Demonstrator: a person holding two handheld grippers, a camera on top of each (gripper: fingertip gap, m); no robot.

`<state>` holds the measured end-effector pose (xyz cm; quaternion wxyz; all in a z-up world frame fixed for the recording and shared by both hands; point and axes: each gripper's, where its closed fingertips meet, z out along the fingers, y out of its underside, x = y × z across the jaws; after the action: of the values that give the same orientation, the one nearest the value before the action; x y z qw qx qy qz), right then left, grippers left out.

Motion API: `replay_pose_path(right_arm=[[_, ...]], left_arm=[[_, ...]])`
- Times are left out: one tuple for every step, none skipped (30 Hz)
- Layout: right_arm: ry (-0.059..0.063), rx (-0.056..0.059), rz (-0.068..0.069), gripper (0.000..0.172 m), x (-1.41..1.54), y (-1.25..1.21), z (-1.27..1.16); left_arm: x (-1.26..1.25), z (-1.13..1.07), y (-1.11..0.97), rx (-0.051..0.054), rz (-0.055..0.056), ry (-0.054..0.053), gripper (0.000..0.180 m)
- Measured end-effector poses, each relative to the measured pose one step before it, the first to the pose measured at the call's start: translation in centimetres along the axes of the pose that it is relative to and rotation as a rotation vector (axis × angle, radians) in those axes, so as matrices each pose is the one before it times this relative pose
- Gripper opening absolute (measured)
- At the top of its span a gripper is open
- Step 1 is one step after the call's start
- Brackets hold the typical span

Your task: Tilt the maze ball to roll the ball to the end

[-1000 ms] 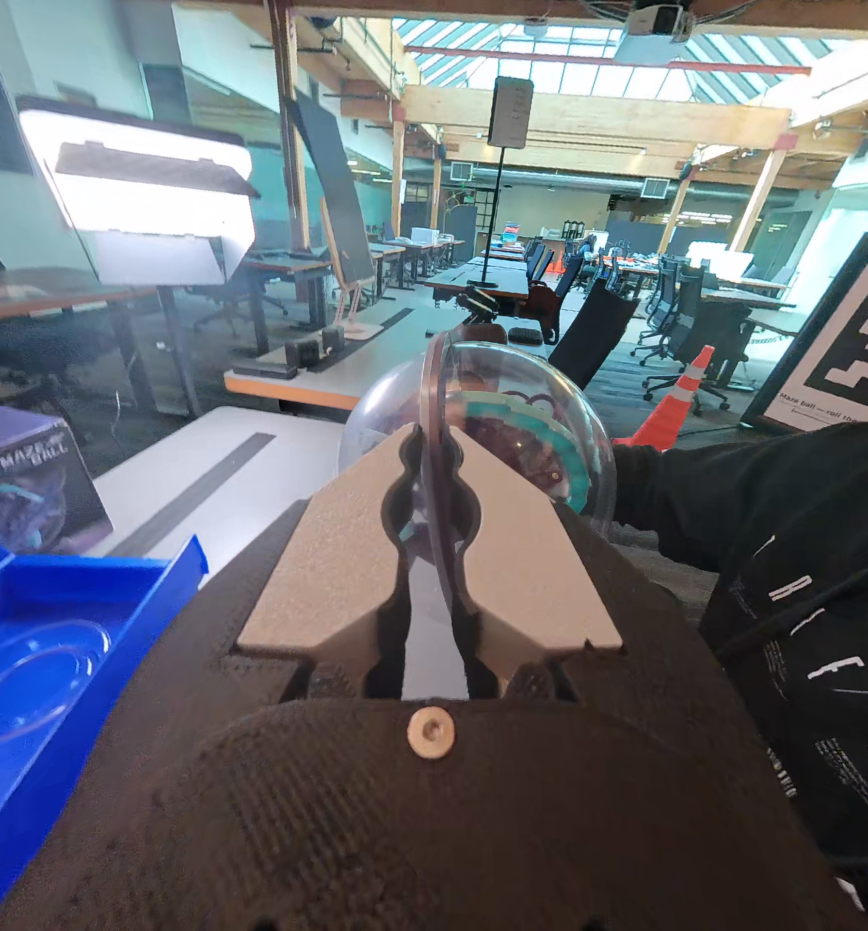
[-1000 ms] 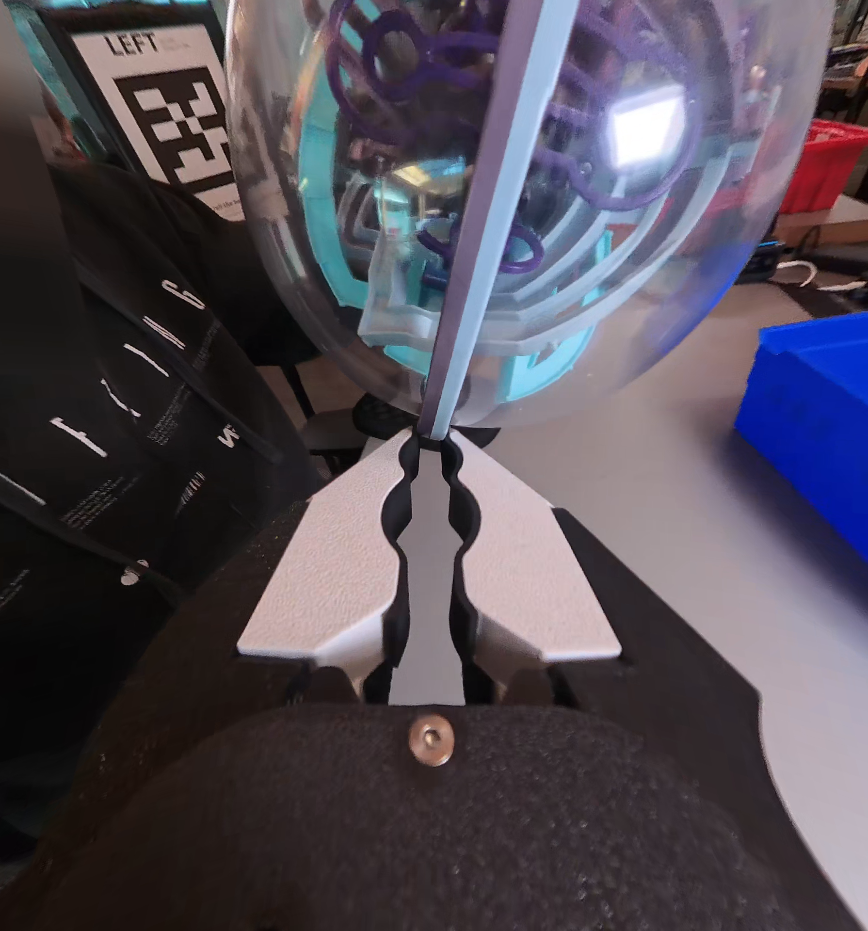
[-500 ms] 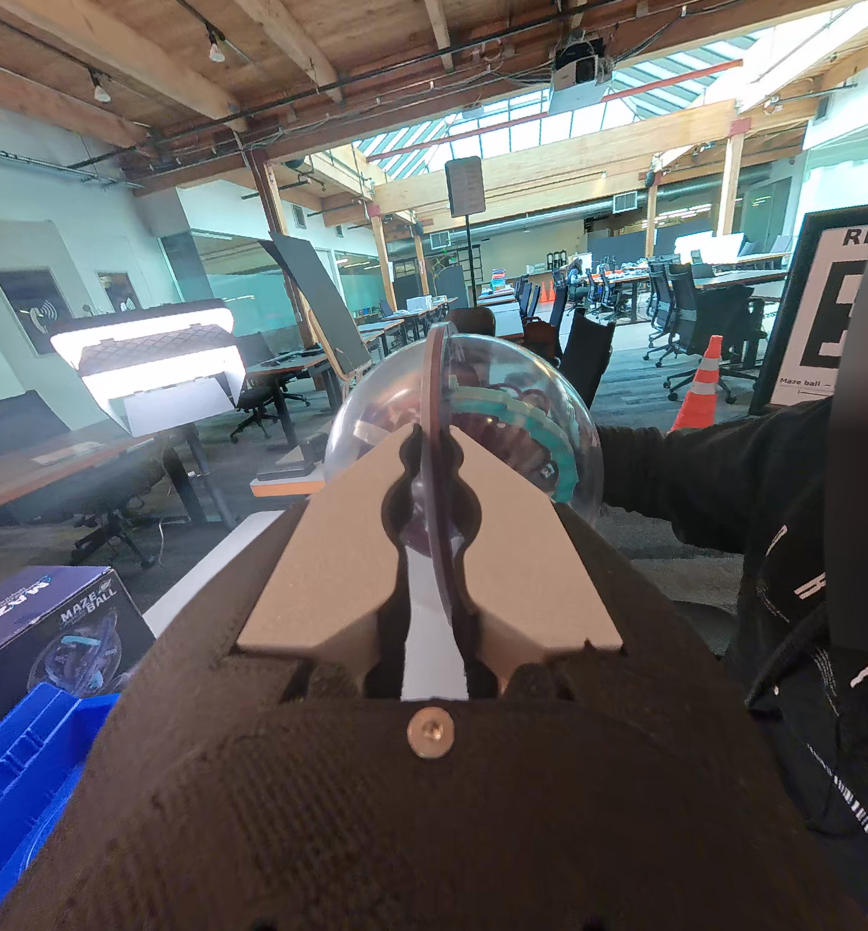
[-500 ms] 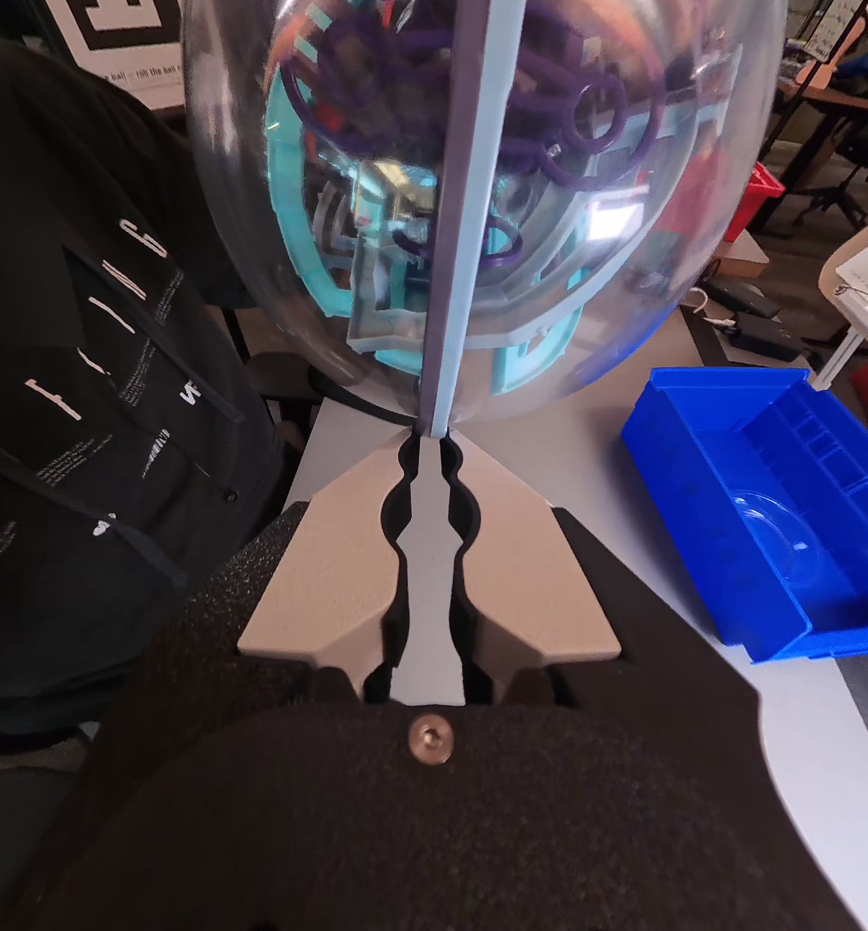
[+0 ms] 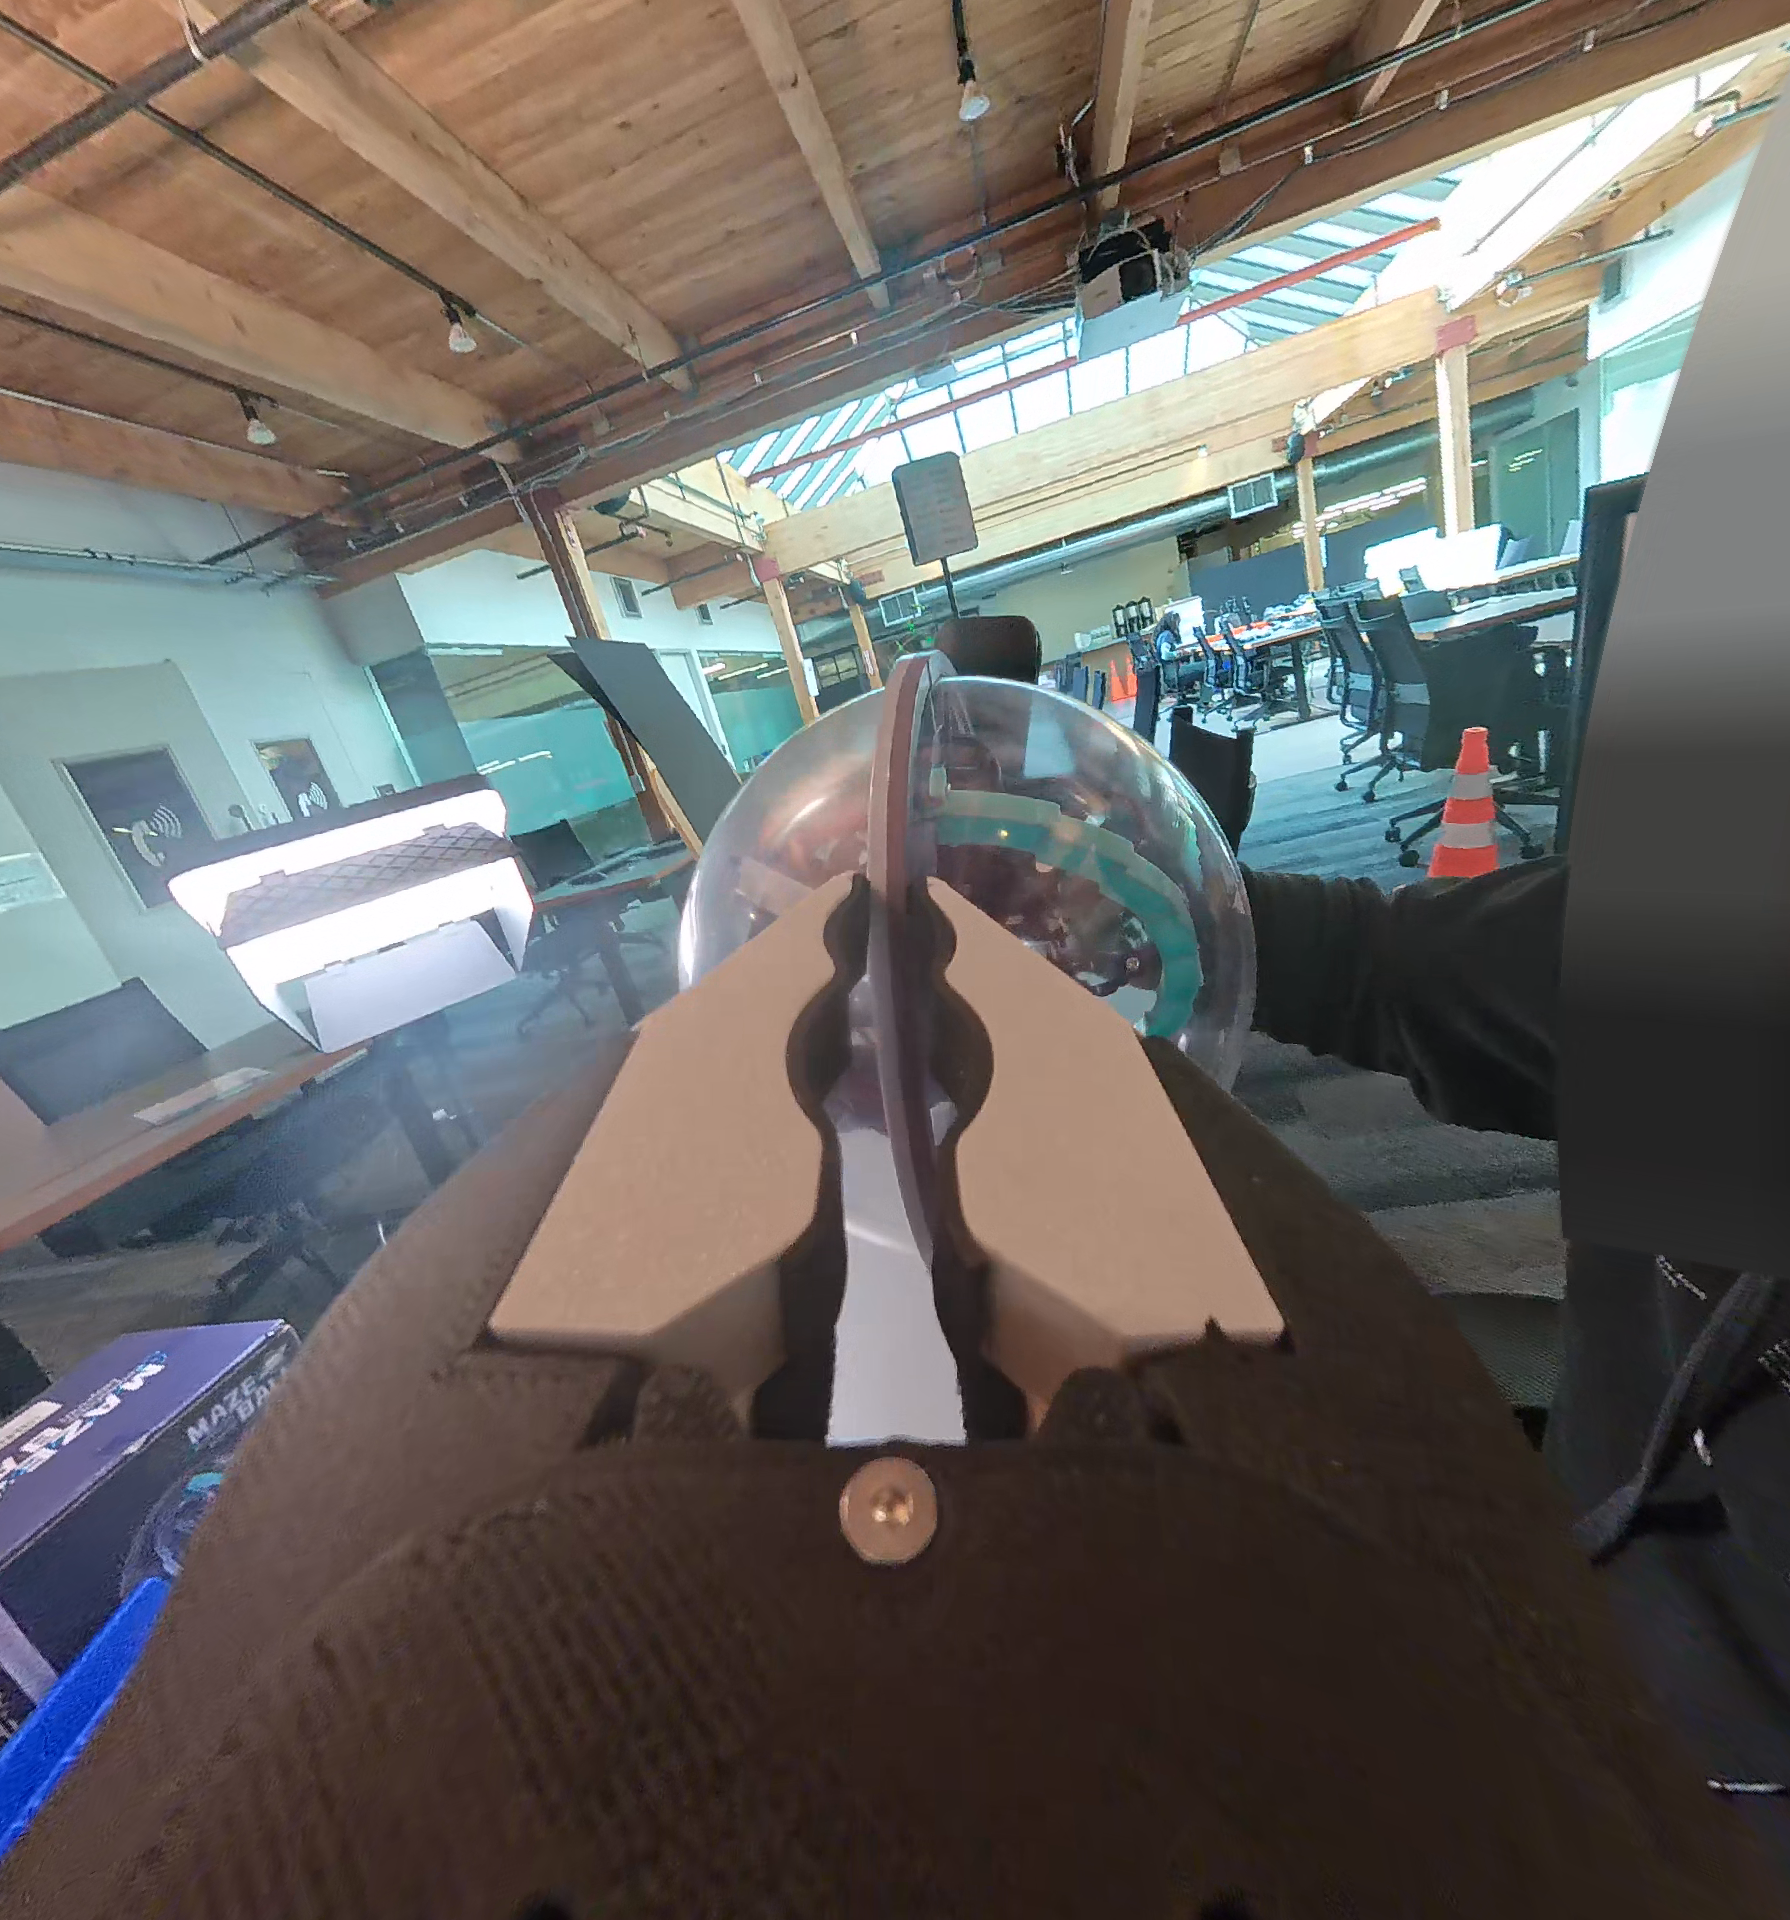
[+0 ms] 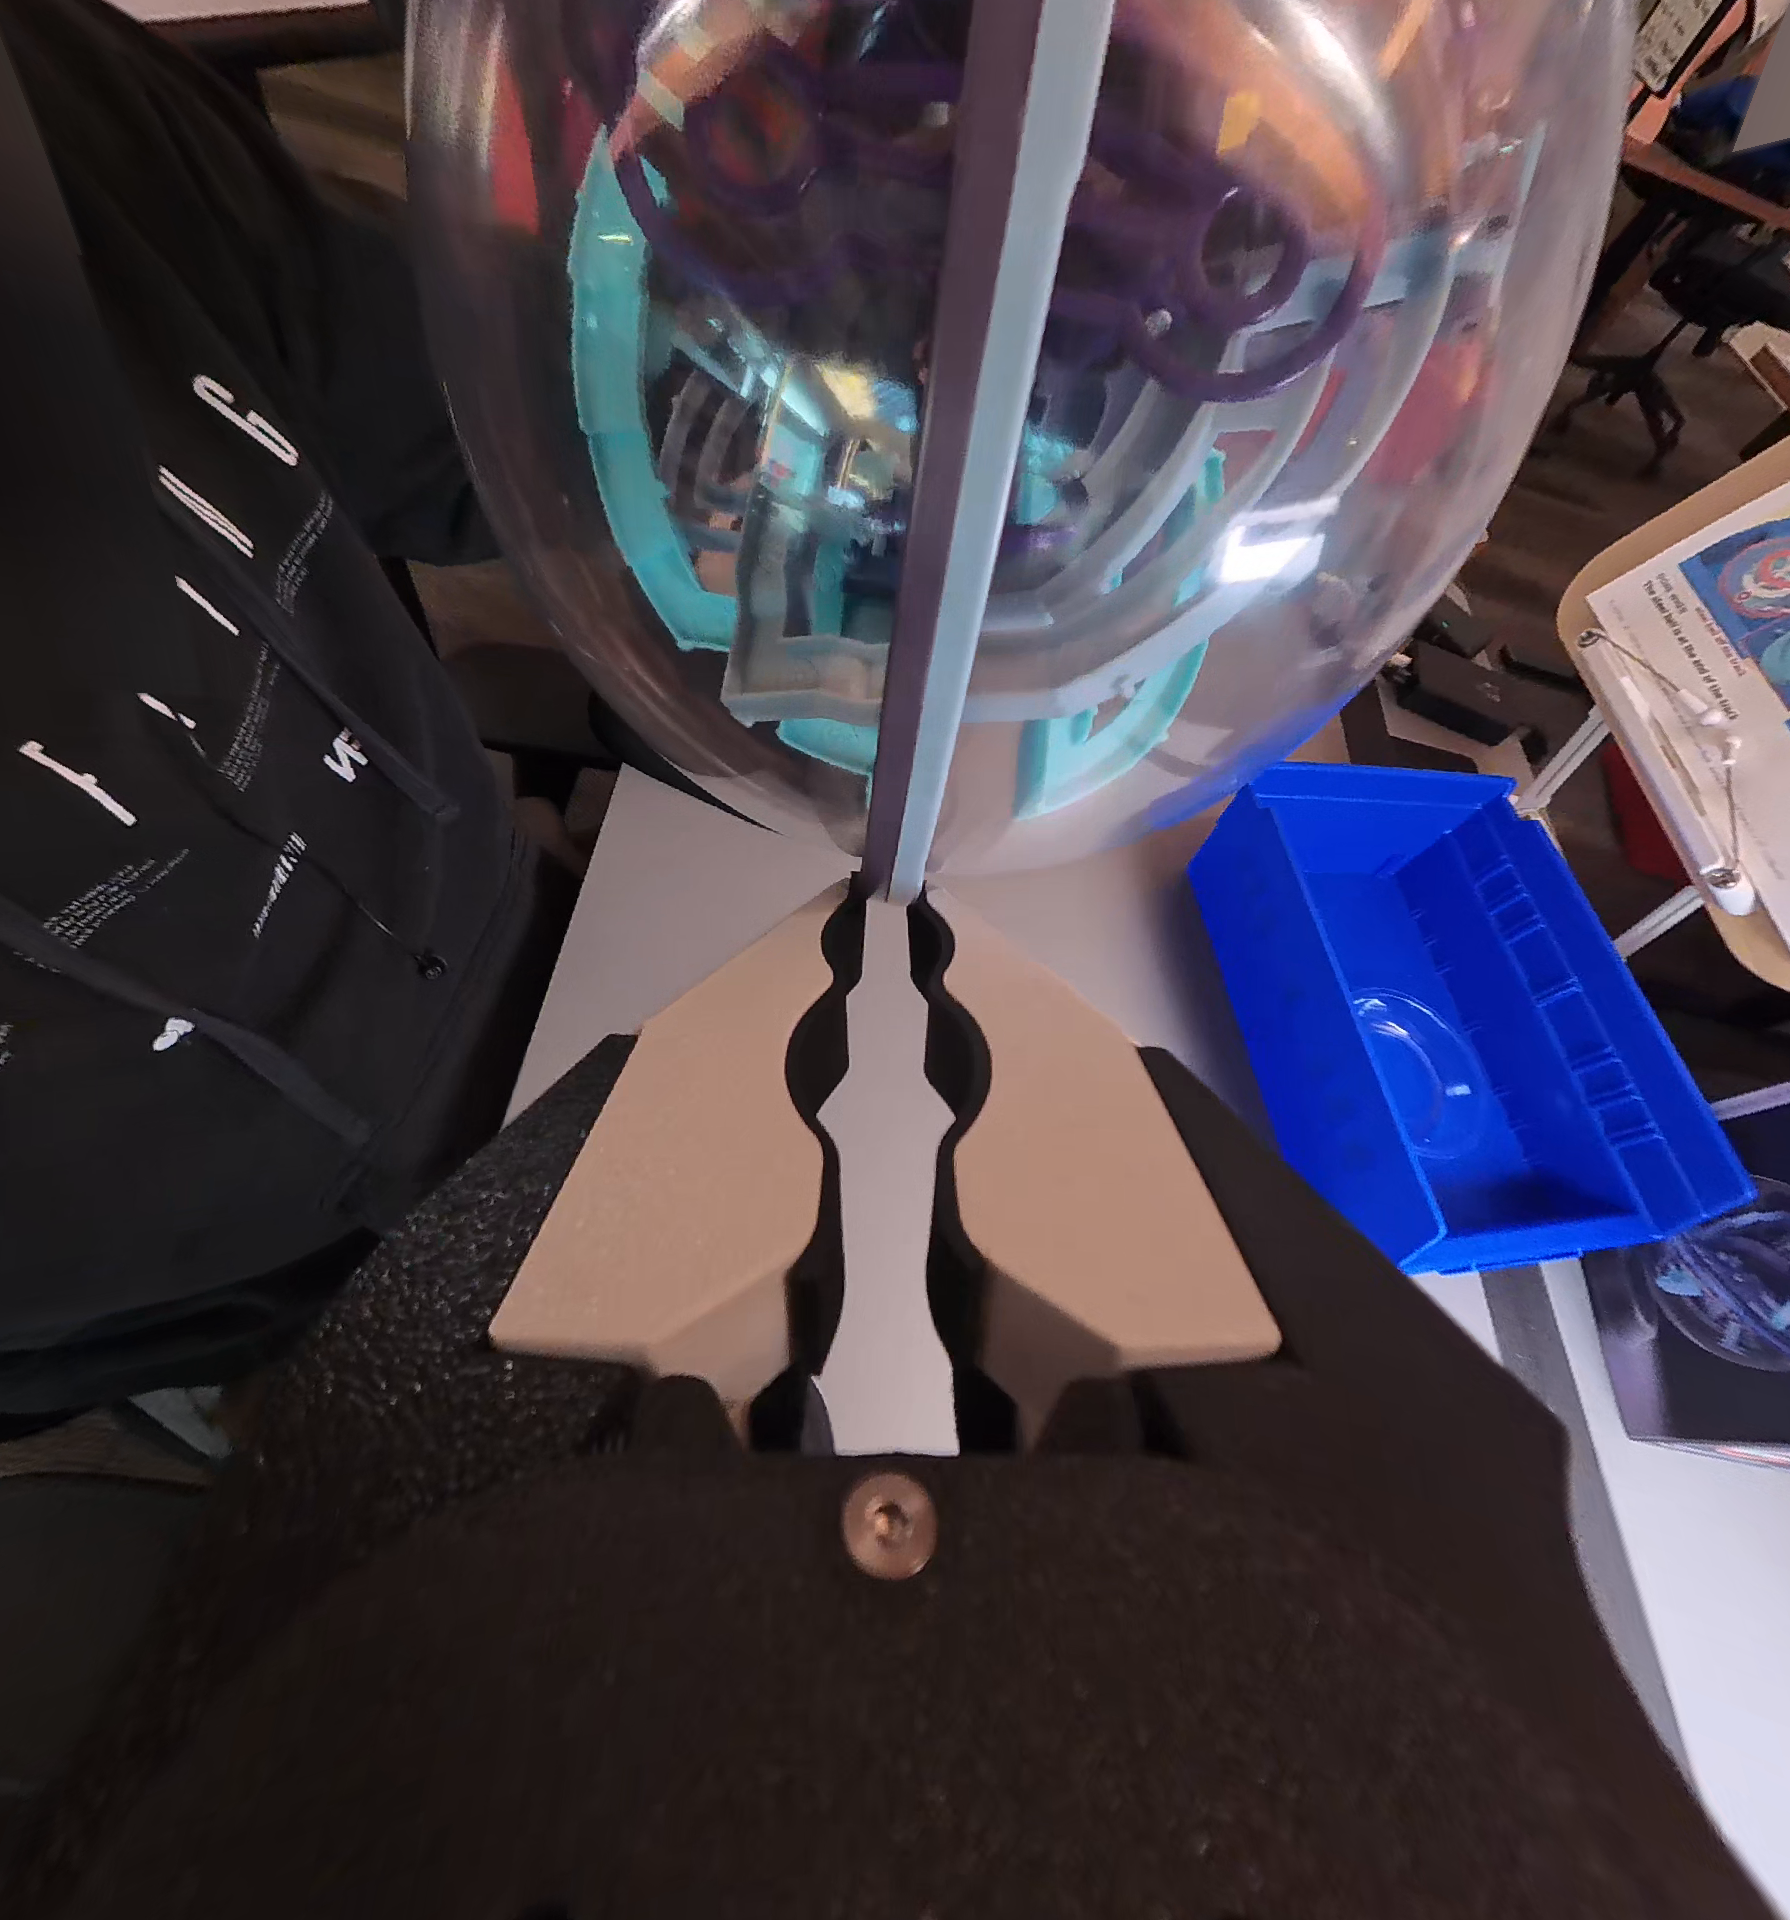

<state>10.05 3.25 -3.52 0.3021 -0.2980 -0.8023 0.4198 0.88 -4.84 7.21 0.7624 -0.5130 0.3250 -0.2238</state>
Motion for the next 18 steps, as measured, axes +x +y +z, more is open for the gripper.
replay_pose_path(right_arm=[[0.0043,-0.0051,-0.0067,0.005,0.049,-0.198,-0.217],[0.0038,-0.0040,-0.0066,0.005,0.049,-0.223,-0.232],[0.0034,-0.0033,-0.0056,0.005,0.059,-0.232,-0.260],[0.0031,-0.0036,-0.0056,0.005,0.069,-0.247,-0.265],[0.0026,-0.0051,-0.0057,0.005,0.082,-0.231,-0.279],[0.0028,-0.0064,-0.0054,0.005,0.108,-0.205,-0.267],[0.0020,-0.0067,-0.0051,0.005,0.110,-0.203,-0.256],[-0.0001,-0.0061,-0.0044,0.005,0.107,-0.220,-0.241],[-0.0031,-0.0050,-0.0038,0.005,0.069,-0.228,-0.240],[-0.0052,-0.0018,-0.0022,0.005,0.046,-0.282,-0.251],[-0.0041,0.0016,-0.0007,0.005,0.066,-0.334,-0.271],[-0.0019,0.0027,-0.0007,0.005,0.107,-0.353,-0.273],[0.0020,0.0017,-0.0016,0.005,0.169,-0.317,-0.275],[0.0055,0.0018,-0.0021,0.005,0.196,-0.312,-0.261],[0.0039,0.0036,-0.0014,0.005,0.170,-0.299,-0.249],[0.0021,0.0049,-0.0008,0.005,0.117,-0.289,-0.221],[0.0010,0.0052,-0.0001,0.005,0.093,-0.255,-0.204],[0.0022,0.0042,-0.0009,0.005,0.095,-0.245,-0.178]], left_arm=[[-0.020,-0.066,-0.055,0.0073,0.0066,-0.0048,0.005],[0.003,-0.083,-0.051,0.0072,0.0043,-0.0024,0.005],[-0.042,-0.101,-0.029,0.0061,0.0014,-0.0046,0.006],[-0.054,-0.086,-0.008,0.0057,0.0021,-0.0048,0.005],[-0.045,-0.070,0.003,0.0049,0.0008,-0.0041,0.005],[-0.084,-0.044,0.013,0.0050,0.0004,-0.0062,0.005],[-0.131,-0.021,-0.004,0.0057,-0.0013,-0.0080,0.005],[-0.146,0.016,-0.034,0.0074,-0.0040,-0.0087,0.006],[-0.154,0.024,-0.054,0.0071,-0.0046,-0.0079,0.006],[-0.168,0.014,-0.076,0.0061,-0.0045,-0.0092,0.006],[-0.189,0.001,-0.115,0.0075,-0.0036,-0.0099,0.006],[-0.147,-0.006,-0.132,0.0083,-0.0050,-0.0076,0.006],[-0.101,0.009,-0.130,0.0079,-0.0065,-0.0049,0.006],[-0.092,0.009,-0.138,0.0089,-0.0036,-0.0061,0.006],[-0.105,0.014,-0.125,0.0072,-0.0012,-0.0077,0.006],[-0.044,-0.001,-0.118,0.0065,0.0012,-0.0046,0.006],[-0.032,0.008,-0.097,0.0058,-0.0005,-0.0028,0.006],[-0.039,0.003,-0.081,0.0056,-0.0023,-0.0034,0.006]])
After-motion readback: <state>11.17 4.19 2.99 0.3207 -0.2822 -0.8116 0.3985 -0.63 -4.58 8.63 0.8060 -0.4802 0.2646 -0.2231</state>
